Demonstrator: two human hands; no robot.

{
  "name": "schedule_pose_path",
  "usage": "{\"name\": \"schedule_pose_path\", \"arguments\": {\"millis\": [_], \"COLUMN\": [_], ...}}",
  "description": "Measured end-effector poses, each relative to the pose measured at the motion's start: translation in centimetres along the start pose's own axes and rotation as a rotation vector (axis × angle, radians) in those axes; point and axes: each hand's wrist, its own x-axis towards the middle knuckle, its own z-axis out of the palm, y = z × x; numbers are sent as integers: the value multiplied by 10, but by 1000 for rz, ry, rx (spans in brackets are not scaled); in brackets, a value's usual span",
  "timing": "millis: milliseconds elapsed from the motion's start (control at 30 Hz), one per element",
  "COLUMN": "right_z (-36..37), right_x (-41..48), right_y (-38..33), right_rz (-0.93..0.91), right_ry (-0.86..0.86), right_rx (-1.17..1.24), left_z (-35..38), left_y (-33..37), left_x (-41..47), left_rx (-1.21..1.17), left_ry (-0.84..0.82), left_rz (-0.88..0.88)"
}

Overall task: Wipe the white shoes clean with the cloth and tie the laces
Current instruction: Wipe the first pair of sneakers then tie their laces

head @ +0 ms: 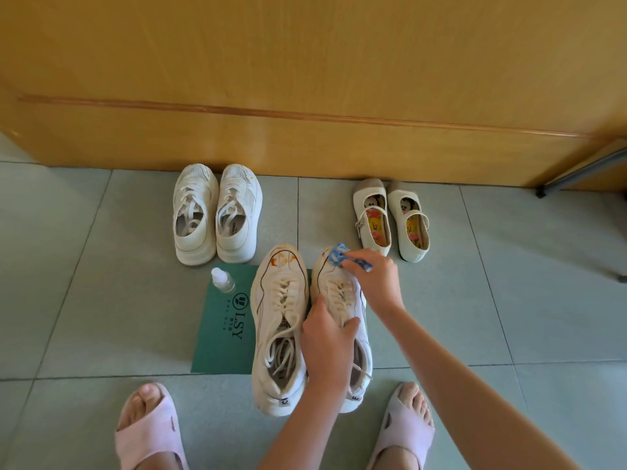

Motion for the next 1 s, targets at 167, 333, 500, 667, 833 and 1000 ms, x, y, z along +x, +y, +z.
{"name": "schedule_pose_path", "arguments": {"millis": [167, 333, 500, 667, 833, 1000], "right_z": [-8, -26, -32, 12, 38, 36], "right_x": [-8, -15, 16, 48, 45, 35], "right_y": [4, 4, -13, -35, -44, -41], "right_rz": [-9, 81, 231, 169, 112, -116], "right_ry": [-60, -202, 73, 37, -130, -194], "right_rx": [-27, 19, 191, -108, -302, -486], "left_z": [-2, -4, -6, -8, -9, -7], "left_y": [-1, 0, 2, 4, 3, 0], "left_x": [0, -3, -6, -6, -4, -2], "left_rx": [4, -12, -14, 37, 103, 108], "left_ry": [11, 7, 10, 6, -11, -21], "left_rz": [4, 14, 14, -8, -4, 9]}}
